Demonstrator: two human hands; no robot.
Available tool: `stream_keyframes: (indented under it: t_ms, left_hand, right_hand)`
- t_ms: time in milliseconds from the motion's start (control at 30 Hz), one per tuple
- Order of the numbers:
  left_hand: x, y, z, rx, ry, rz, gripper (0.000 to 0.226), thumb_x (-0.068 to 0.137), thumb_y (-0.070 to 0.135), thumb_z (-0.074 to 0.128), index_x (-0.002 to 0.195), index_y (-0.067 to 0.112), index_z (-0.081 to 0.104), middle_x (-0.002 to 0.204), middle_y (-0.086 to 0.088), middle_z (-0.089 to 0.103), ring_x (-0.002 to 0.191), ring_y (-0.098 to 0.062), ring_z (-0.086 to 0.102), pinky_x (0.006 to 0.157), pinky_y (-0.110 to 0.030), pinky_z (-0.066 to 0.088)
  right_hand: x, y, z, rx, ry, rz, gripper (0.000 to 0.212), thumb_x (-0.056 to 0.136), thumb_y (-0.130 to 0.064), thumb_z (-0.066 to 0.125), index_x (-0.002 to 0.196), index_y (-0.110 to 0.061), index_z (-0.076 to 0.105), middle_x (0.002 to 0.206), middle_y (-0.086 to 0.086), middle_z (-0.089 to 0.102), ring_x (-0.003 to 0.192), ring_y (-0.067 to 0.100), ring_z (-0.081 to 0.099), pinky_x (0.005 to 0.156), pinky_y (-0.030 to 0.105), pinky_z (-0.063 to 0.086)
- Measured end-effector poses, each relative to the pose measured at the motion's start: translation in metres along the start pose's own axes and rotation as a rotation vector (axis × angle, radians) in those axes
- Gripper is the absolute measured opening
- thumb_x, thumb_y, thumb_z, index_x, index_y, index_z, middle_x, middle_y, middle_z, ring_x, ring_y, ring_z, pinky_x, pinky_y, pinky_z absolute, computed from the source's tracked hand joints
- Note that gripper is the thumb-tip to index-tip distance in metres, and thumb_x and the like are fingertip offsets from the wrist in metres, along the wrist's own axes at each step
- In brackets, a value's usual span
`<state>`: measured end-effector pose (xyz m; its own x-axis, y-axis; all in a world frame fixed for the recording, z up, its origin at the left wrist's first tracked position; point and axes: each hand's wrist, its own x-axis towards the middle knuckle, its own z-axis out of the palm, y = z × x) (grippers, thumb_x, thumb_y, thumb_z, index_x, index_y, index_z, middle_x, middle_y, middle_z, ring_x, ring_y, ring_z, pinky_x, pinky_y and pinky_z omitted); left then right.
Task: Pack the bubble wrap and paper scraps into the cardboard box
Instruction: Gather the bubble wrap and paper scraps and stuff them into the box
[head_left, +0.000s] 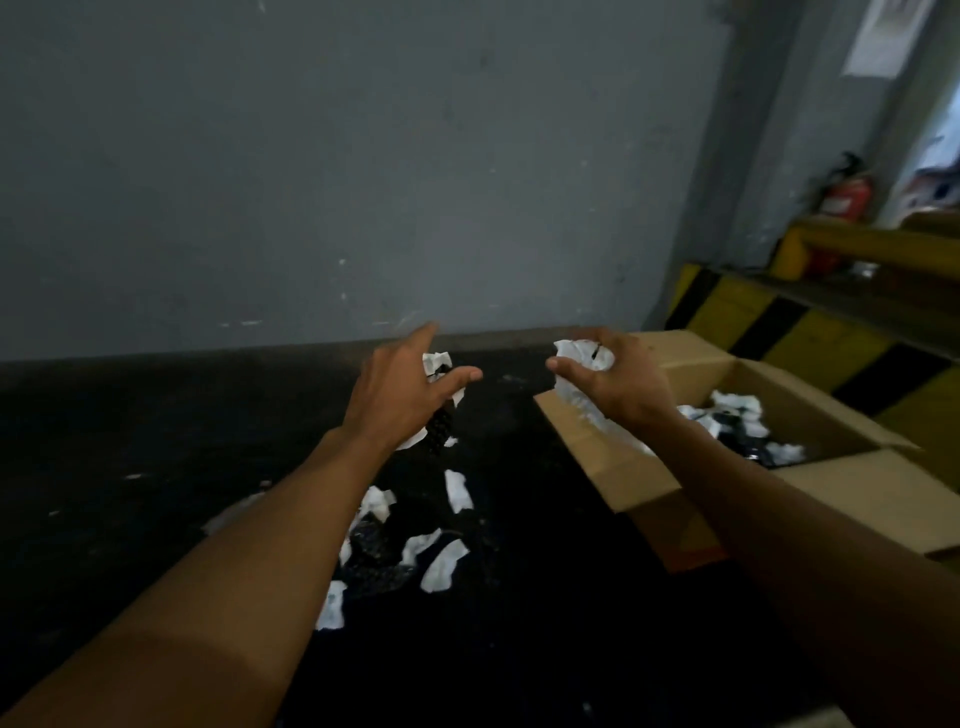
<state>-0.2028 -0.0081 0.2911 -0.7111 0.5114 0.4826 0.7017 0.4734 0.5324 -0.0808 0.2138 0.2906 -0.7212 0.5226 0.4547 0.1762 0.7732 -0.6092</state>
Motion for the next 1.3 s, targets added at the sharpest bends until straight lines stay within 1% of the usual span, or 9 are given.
stream_keyframes:
  t_ms: [67, 133, 300, 500, 700, 833, 1000, 1167, 1300]
  left_hand:
    - [0.001, 0.029, 0.017, -0.028, -0.023, 0.026, 0.086, 0.076, 0.065, 0.064, 0.143, 0.017, 0.041, 0.139, -0.01, 0.053, 0.13, -0.028, 0.046, 0.103, -0.04, 0.039]
    - [0.004, 0.052, 0.032, -0.039, -0.036, 0.044, 0.086, 0.076, 0.063, 0.065, 0.143, 0.015, 0.041, 0.141, -0.01, 0.051, 0.131, -0.027, 0.045, 0.104, -0.039, 0.039]
    - [0.021, 0.132, 0.085, -0.091, -0.045, 0.098, 0.084, 0.078, 0.059, 0.066, 0.144, 0.013, 0.04, 0.141, -0.012, 0.05, 0.131, -0.029, 0.043, 0.102, -0.041, 0.039]
    - [0.056, 0.228, 0.174, -0.091, 0.034, 0.102, 0.087, 0.077, 0.061, 0.065, 0.143, 0.011, 0.042, 0.139, -0.013, 0.053, 0.128, -0.031, 0.046, 0.101, -0.038, 0.039]
    - [0.085, 0.294, 0.251, -0.144, 0.028, 0.091, 0.09, 0.074, 0.067, 0.063, 0.141, 0.011, 0.044, 0.136, -0.012, 0.056, 0.125, -0.029, 0.051, 0.099, -0.043, 0.046]
    - [0.104, 0.307, 0.283, -0.118, 0.032, 0.058, 0.087, 0.076, 0.065, 0.063, 0.142, 0.011, 0.044, 0.136, -0.011, 0.055, 0.125, -0.027, 0.05, 0.098, -0.037, 0.043]
    - [0.131, 0.3, 0.315, -0.084, 0.018, 0.056, 0.077, 0.079, 0.06, 0.065, 0.136, 0.012, 0.049, 0.131, -0.011, 0.059, 0.121, -0.028, 0.053, 0.092, -0.034, 0.044]
    - [0.168, 0.281, 0.355, -0.114, 0.038, -0.009, 0.074, 0.078, 0.061, 0.066, 0.133, 0.013, 0.052, 0.127, -0.009, 0.062, 0.116, -0.028, 0.057, 0.088, -0.035, 0.047]
    - [0.187, 0.258, 0.389, -0.043, -0.005, -0.053, 0.075, 0.08, 0.064, 0.06, 0.136, 0.015, 0.048, 0.132, -0.01, 0.059, 0.12, -0.03, 0.054, 0.093, -0.039, 0.046]
  right_hand:
    - [-0.008, 0.02, -0.028, -0.018, 0.043, 0.022, 0.061, 0.074, -0.065, 0.067, 0.116, -0.021, 0.063, 0.111, 0.0, 0.068, 0.1, 0.015, 0.061, 0.084, 0.034, 0.049]
    - [-0.013, 0.037, -0.05, -0.028, 0.076, 0.037, 0.057, 0.076, -0.061, 0.068, 0.115, -0.02, 0.064, 0.11, 0.0, 0.067, 0.097, 0.012, 0.058, 0.081, 0.03, 0.044]
    - [-0.012, 0.103, -0.114, -0.065, 0.176, 0.047, 0.059, 0.075, -0.062, 0.068, 0.116, -0.019, 0.065, 0.117, 0.0, 0.067, 0.109, 0.019, 0.06, 0.083, 0.026, 0.039]
    - [0.021, 0.197, -0.195, -0.076, 0.219, 0.007, 0.063, 0.074, -0.065, 0.067, 0.118, -0.019, 0.066, 0.119, 0.001, 0.067, 0.111, 0.019, 0.061, 0.082, 0.024, 0.039]
    - [0.062, 0.282, -0.242, -0.032, 0.193, 0.064, 0.062, 0.072, -0.063, 0.07, 0.118, -0.021, 0.065, 0.117, 0.0, 0.068, 0.1, 0.01, 0.06, 0.072, 0.02, 0.04]
    - [0.086, 0.315, -0.241, 0.001, 0.159, 0.07, 0.063, 0.074, -0.059, 0.071, 0.12, -0.017, 0.064, 0.118, 0.004, 0.067, 0.102, 0.016, 0.062, 0.074, 0.025, 0.047]
    - [0.107, 0.35, -0.218, 0.048, 0.13, 0.076, 0.065, 0.075, -0.057, 0.07, 0.122, -0.014, 0.062, 0.122, 0.006, 0.065, 0.105, 0.017, 0.061, 0.076, 0.024, 0.043]
    - [0.128, 0.387, -0.191, 0.041, 0.075, 0.12, 0.067, 0.073, -0.065, 0.066, 0.122, -0.019, 0.061, 0.122, 0.003, 0.065, 0.096, 0.012, 0.062, 0.073, 0.029, 0.053]
    - [0.15, 0.405, -0.168, 0.017, 0.059, 0.16, 0.057, 0.079, -0.054, 0.068, 0.121, -0.016, 0.06, 0.12, 0.006, 0.065, 0.093, 0.017, 0.063, 0.075, 0.035, 0.055]
